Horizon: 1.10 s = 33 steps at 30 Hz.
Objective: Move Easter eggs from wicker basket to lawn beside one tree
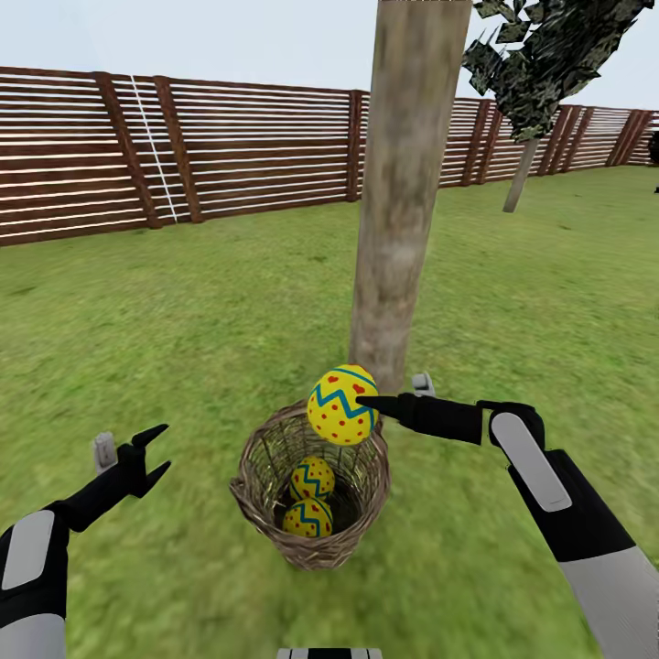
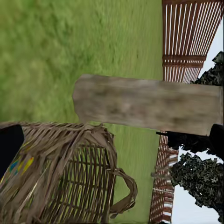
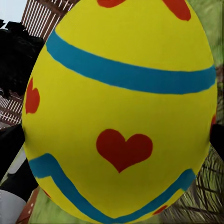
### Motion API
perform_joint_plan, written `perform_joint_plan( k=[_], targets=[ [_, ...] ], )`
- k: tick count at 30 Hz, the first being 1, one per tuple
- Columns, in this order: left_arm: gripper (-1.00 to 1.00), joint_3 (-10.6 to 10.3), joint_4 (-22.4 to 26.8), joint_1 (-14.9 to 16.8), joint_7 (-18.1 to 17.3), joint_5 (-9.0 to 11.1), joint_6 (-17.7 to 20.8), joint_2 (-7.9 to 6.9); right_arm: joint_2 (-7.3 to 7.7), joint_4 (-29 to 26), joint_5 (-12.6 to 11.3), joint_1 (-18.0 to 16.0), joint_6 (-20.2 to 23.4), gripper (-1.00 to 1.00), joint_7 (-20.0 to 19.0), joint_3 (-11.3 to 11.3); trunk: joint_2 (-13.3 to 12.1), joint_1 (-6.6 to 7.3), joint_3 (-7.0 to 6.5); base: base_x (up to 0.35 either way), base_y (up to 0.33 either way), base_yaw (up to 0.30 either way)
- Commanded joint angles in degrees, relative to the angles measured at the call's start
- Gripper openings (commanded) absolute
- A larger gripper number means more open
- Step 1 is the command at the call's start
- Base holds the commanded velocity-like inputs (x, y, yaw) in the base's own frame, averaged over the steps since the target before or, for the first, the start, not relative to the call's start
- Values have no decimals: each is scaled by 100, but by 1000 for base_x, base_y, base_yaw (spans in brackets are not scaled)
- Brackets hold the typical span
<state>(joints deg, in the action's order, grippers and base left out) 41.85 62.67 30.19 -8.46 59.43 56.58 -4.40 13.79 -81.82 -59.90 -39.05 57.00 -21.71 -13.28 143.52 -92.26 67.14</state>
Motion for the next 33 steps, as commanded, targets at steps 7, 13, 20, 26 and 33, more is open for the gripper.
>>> perform_joint_plan(
  k=[7,13,20,26,33],
  targets=[
    [100,-210,351,-2,-50,259,37,31,-8,8,49,-5,4,-100,-43,-8,2,1,-30,0,0,-257],
    [100,-447,430,-5,-53,270,28,36,-8,17,56,-5,4,-100,-41,-8,2,1,-59,0,-43,-257],
    [100,-571,439,-5,-59,271,33,44,-8,17,50,-5,4,-100,-43,-8,2,1,-87,0,-292,-257],
    [100,-566,431,-5,-59,277,28,79,-8,23,49,-5,4,-100,-43,-8,2,1,-111,44,-181,-270],
    [100,-571,431,-5,-59,306,28,80,-8,31,49,-6,4,-100,-43,-8,2,1,-138,93,-3,-281]
  ],
)
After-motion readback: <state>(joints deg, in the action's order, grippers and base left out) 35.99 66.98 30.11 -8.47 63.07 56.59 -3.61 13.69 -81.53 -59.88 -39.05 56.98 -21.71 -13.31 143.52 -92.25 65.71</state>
